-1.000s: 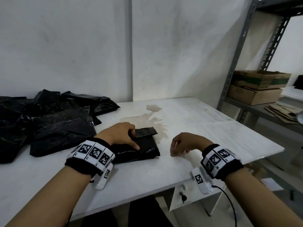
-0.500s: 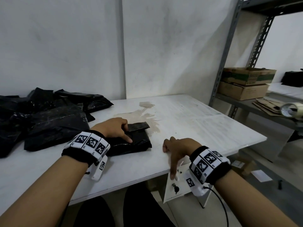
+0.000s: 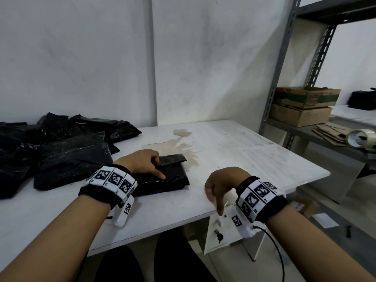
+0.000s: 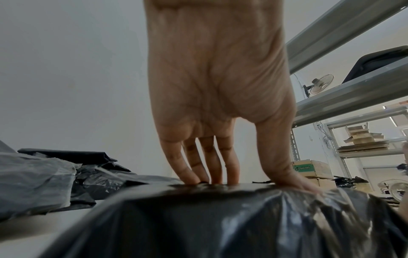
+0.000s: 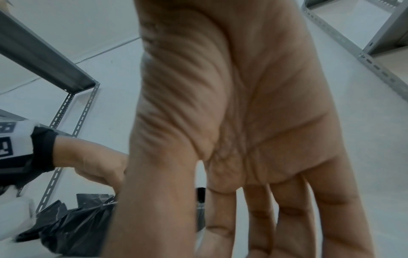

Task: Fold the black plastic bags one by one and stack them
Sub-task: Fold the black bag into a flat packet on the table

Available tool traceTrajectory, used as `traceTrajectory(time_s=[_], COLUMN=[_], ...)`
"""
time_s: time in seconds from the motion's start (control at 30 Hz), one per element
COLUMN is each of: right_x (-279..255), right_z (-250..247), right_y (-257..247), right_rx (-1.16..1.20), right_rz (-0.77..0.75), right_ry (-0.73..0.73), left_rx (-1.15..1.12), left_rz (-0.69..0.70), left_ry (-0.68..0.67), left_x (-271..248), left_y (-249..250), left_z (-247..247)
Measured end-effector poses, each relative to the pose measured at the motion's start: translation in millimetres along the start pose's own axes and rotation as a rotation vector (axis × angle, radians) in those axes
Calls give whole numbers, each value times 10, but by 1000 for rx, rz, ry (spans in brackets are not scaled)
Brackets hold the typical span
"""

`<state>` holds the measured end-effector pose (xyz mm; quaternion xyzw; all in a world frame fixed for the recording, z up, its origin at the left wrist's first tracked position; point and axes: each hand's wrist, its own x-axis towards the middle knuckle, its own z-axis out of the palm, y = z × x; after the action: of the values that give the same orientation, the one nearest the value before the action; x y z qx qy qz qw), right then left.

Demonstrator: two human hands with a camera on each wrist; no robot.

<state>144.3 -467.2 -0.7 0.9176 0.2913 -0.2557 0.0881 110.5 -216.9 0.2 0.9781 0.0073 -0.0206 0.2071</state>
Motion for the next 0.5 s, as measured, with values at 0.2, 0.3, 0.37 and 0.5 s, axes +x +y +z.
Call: traceTrajectory(time_s=[0.2,0.3,0.37,0.5], right_x=[-3,31,55,92], right_z=[-14,-24,-33,-122], right_y=[57,34,11,38], right_rx=[149,164,164,190], right_rz=[-4,8,23,16], right_ry=[-50,-97,-137,-180], left_rx=[0,-2,1,2], left_rz=[-3,-2,-5,-8], left_ry=[-8,-4,-3,-3], left_x=[-14,-21,-16,-6], left_y=[8,-2,-10,-18], left_z=[-1,1,4,12])
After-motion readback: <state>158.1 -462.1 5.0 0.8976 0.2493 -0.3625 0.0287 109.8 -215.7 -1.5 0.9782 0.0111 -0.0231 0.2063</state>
